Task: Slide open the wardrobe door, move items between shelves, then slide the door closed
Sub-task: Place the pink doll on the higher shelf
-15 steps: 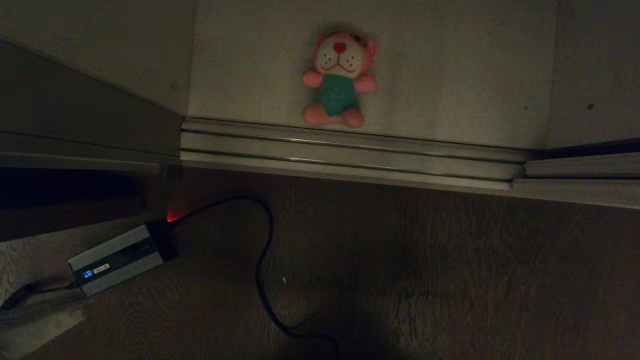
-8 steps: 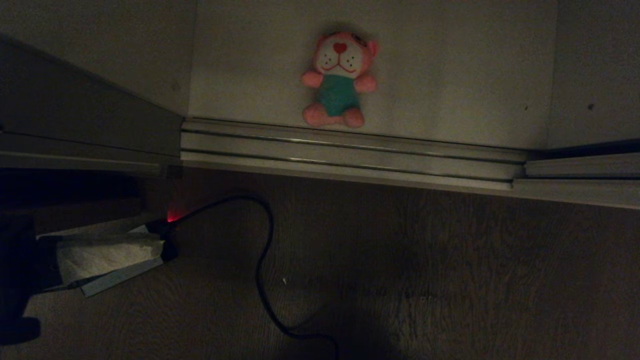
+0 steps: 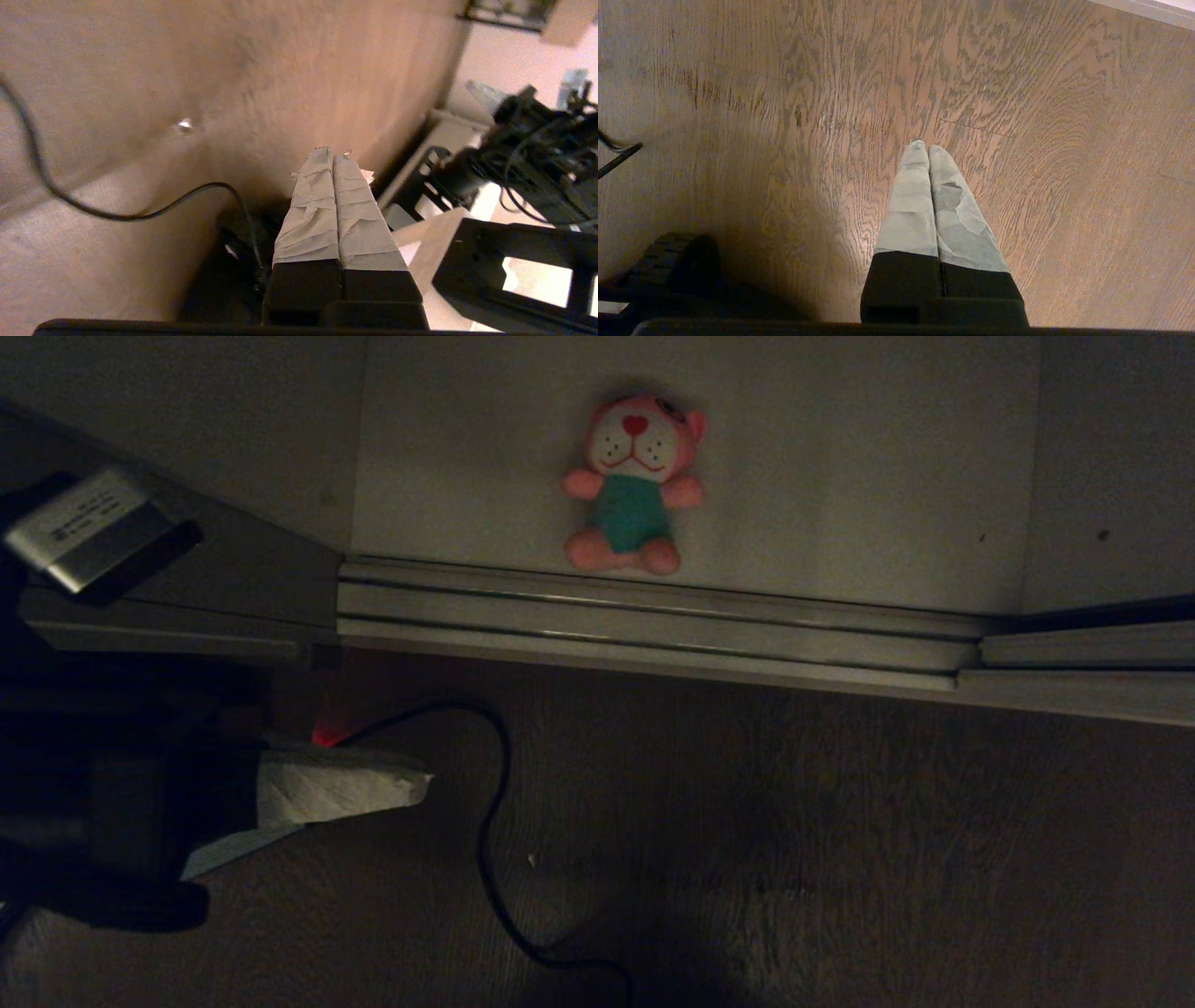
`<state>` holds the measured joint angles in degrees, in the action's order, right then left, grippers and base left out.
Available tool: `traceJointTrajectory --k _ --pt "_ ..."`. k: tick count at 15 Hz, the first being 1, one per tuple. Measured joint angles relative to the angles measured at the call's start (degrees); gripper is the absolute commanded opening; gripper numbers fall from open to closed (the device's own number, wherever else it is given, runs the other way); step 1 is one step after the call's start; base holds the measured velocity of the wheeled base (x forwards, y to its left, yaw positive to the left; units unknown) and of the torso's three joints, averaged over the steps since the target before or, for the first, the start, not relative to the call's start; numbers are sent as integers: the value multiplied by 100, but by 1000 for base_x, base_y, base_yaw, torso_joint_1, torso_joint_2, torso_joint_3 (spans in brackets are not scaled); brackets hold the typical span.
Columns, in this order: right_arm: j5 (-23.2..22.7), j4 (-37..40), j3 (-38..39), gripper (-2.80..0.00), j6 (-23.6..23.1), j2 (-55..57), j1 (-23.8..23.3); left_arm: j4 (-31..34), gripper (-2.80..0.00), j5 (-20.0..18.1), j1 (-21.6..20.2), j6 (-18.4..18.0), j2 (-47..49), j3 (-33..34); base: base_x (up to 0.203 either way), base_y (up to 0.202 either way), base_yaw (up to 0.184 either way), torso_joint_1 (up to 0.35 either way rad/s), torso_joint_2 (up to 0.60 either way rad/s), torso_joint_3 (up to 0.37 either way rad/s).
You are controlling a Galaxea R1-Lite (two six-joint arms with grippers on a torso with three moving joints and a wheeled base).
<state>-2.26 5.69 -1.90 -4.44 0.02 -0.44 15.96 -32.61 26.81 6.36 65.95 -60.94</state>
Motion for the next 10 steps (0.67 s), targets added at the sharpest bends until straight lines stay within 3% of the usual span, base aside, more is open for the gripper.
traceJointTrajectory --k 6,10 --pt "0 -2 0 -280 0 0 0 -85 -280 359 732 165 942 -549 0 0 0 0 0 0" --pt "0 -2 0 -280 2 0 0 -108 -280 790 1133 352 1620 -1107 0 0 0 0 0 0"
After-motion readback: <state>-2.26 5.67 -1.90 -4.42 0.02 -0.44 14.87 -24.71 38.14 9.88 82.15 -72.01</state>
